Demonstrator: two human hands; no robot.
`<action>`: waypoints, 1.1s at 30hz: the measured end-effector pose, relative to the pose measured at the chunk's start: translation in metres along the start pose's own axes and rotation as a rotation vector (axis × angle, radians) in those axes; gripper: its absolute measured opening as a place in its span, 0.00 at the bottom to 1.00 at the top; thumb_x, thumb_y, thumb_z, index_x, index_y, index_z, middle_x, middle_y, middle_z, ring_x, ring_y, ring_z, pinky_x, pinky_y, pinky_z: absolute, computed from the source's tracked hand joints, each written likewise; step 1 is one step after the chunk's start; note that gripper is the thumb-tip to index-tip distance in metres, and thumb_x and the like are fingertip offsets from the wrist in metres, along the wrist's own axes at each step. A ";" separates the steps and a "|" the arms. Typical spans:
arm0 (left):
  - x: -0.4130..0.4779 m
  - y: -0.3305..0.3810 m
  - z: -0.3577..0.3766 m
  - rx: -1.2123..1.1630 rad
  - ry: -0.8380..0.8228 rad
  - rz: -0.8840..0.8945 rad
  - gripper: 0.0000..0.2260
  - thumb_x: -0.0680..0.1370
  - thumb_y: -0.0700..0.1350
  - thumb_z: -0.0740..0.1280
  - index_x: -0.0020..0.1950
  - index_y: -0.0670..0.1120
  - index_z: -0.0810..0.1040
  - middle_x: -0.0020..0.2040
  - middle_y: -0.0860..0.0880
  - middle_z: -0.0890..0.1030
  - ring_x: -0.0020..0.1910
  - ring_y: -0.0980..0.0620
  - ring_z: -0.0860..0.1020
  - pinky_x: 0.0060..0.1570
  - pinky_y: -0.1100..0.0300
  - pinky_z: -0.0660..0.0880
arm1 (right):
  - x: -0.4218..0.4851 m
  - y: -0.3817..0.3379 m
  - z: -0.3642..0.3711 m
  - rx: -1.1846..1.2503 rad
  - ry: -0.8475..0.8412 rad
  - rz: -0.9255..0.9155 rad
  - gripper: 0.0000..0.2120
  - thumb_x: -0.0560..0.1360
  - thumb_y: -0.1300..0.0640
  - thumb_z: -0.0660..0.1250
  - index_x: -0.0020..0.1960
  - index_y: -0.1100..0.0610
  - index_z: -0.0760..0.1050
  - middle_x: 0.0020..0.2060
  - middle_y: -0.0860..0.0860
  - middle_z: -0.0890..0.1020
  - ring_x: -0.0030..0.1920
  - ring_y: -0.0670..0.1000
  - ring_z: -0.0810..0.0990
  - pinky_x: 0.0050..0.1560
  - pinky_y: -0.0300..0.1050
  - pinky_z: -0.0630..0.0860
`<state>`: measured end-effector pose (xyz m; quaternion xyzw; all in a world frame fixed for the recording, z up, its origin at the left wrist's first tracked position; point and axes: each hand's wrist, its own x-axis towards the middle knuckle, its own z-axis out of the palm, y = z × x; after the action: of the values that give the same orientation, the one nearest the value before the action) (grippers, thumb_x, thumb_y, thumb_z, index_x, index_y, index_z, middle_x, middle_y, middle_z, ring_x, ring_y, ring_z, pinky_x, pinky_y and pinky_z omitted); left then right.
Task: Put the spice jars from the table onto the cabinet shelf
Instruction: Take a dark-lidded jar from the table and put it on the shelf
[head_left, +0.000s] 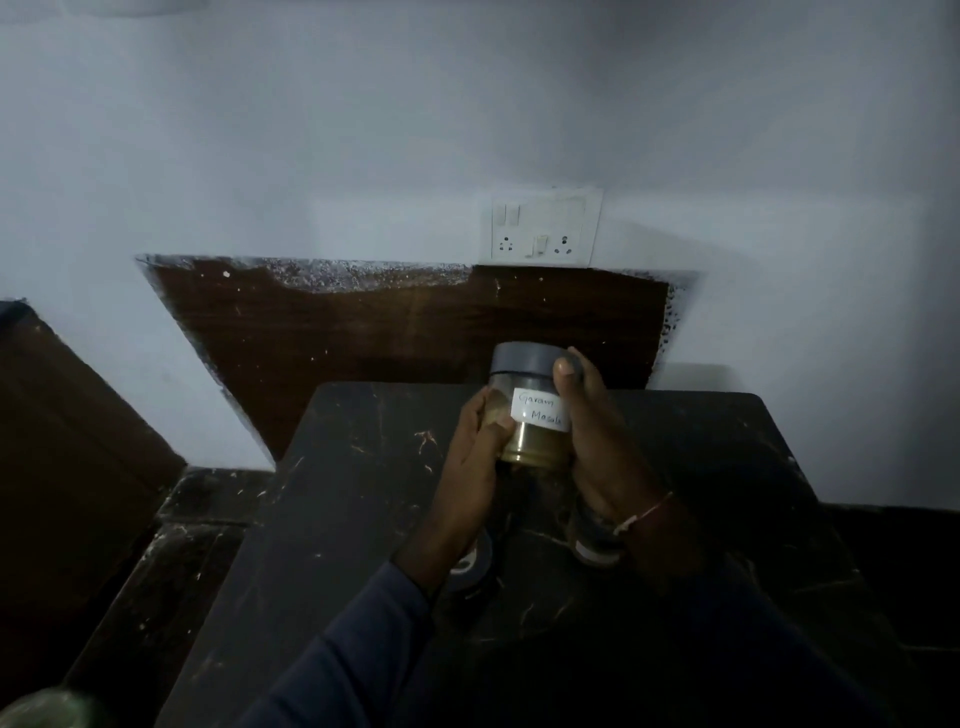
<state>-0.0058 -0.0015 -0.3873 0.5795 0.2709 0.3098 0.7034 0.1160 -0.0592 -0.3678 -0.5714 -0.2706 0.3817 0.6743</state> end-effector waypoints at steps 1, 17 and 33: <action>0.005 0.013 0.002 0.056 -0.036 0.034 0.32 0.71 0.57 0.65 0.72 0.49 0.64 0.64 0.44 0.75 0.59 0.46 0.78 0.54 0.51 0.79 | 0.004 -0.015 -0.001 -0.012 0.011 -0.027 0.35 0.72 0.34 0.63 0.75 0.42 0.58 0.64 0.55 0.75 0.58 0.57 0.80 0.58 0.63 0.78; 0.105 0.362 0.099 0.694 -0.185 1.038 0.27 0.72 0.55 0.72 0.67 0.55 0.66 0.56 0.60 0.79 0.53 0.67 0.78 0.48 0.77 0.73 | 0.035 -0.402 0.004 -0.268 -0.022 -0.942 0.20 0.75 0.49 0.66 0.65 0.52 0.66 0.49 0.55 0.82 0.44 0.49 0.84 0.40 0.43 0.81; 0.208 0.413 0.136 1.431 -0.318 0.309 0.30 0.79 0.64 0.51 0.77 0.52 0.56 0.78 0.50 0.57 0.76 0.49 0.57 0.71 0.55 0.54 | 0.211 -0.469 -0.035 -0.993 0.341 -0.608 0.14 0.78 0.49 0.64 0.59 0.55 0.67 0.56 0.55 0.78 0.53 0.55 0.78 0.49 0.48 0.73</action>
<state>0.1827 0.1227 0.0388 0.9647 0.2169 0.0658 0.1337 0.3592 0.0685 0.0679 -0.7678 -0.4558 -0.0969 0.4397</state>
